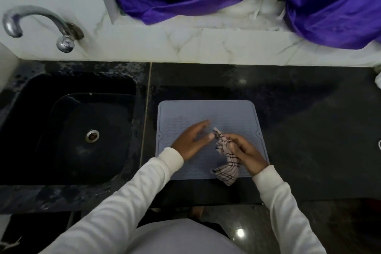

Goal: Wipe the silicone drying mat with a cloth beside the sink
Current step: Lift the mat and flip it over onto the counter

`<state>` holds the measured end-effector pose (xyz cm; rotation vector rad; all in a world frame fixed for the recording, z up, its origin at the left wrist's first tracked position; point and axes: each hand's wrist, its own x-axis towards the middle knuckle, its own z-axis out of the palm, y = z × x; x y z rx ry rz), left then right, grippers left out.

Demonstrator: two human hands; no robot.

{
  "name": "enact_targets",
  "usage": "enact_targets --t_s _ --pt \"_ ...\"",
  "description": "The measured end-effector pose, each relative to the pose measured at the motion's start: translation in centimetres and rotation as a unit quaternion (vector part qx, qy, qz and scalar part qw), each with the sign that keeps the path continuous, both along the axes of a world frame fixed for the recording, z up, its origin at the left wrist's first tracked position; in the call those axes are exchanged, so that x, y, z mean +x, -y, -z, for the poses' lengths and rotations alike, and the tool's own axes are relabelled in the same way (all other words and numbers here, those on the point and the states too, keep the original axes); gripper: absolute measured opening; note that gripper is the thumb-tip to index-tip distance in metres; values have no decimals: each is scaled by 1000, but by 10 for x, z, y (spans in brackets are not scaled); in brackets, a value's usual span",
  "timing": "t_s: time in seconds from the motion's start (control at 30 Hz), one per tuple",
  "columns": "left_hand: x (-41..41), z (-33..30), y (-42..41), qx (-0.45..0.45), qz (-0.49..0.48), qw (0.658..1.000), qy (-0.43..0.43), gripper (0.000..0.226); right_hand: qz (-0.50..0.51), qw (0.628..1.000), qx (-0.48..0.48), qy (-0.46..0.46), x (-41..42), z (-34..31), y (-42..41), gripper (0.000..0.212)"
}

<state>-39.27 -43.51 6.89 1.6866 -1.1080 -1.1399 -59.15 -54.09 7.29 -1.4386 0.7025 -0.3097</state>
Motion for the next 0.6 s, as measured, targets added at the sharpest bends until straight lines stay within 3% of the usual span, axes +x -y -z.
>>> enact_targets --t_s 0.07,0.13,0.2,0.27,0.33,0.43,0.6 --pt "-10 -6 -1 24 -26 990 -138 44 -18 997 68 33 11 4 -6 24" --pt "-14 -9 -7 34 -54 981 -181 39 -21 991 123 49 22 11 -14 34" --pt "-20 -10 -17 34 -113 974 -196 41 -29 983 174 48 26 19 -22 60" --pt "-24 -6 -30 15 -173 968 -182 38 -63 979 191 25 27 25 -30 73" --pt "-24 1 -45 -13 -222 963 -152 33 -136 982 127 -38 24 29 -36 76" --pt "-21 6 -72 -60 -263 952 -147 37 -199 972 12 -126 12 48 -46 73" --pt "-22 24 -131 -62 -200 974 -84 36 -210 966 25 -148 -21 57 -40 38"
